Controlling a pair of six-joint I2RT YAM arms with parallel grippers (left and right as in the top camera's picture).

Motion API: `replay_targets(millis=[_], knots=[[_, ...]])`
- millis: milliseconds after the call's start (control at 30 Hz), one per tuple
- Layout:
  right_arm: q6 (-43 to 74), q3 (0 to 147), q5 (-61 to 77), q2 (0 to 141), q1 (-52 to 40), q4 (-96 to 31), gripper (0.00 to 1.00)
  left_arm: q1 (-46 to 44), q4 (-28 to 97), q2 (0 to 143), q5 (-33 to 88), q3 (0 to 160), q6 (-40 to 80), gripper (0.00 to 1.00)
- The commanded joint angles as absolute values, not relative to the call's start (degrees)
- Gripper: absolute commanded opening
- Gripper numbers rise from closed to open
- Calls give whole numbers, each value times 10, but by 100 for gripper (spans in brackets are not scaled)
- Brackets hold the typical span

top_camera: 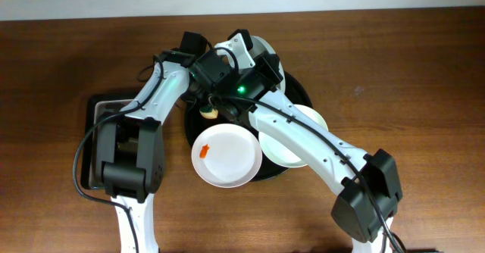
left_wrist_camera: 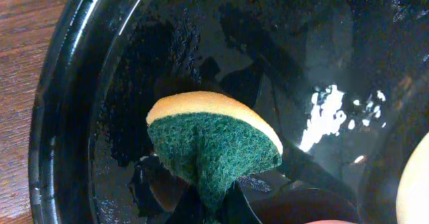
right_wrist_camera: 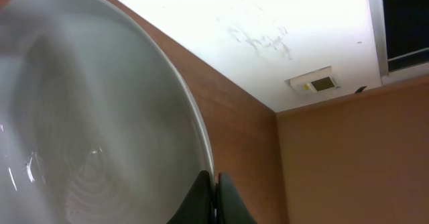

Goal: Clean dirty plates on tray and stack at the side
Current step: 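Carry the wiped plate right and set it on the table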

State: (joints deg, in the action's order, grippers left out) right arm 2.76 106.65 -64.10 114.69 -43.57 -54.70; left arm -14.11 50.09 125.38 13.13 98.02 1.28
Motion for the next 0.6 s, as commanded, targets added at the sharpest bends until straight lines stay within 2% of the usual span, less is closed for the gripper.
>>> replay_targets(millis=[0, 133, 200, 300, 333, 400, 500, 567], knots=[[34, 1078, -662, 1132, -437, -547, 4, -141, 500, 1257, 142, 974, 4, 0], [65, 1080, -576, 1128, -414, -580, 4, -141, 501, 1257, 142, 974, 4, 0], [142, 1096, -406, 1108, -349, -646, 4, -141, 501, 1257, 142, 974, 3, 0], [169, 1100, -216, 1075, -244, -672, 4, -141, 501, 1257, 142, 974, 3, 0], [168, 1100, -114, 1066, -180, -684, 4, -141, 501, 1257, 142, 974, 3, 0], [168, 1099, -5, 1066, -84, -706, 4, -141, 502, 1257, 142, 974, 3, 0], [149, 1096, 79, 1082, 69, -732, 4, -141, 502, 1257, 142, 974, 3, 0], [135, 1081, 89, 1102, 154, -737, 4, -141, 502, 1257, 142, 974, 3, 0]])
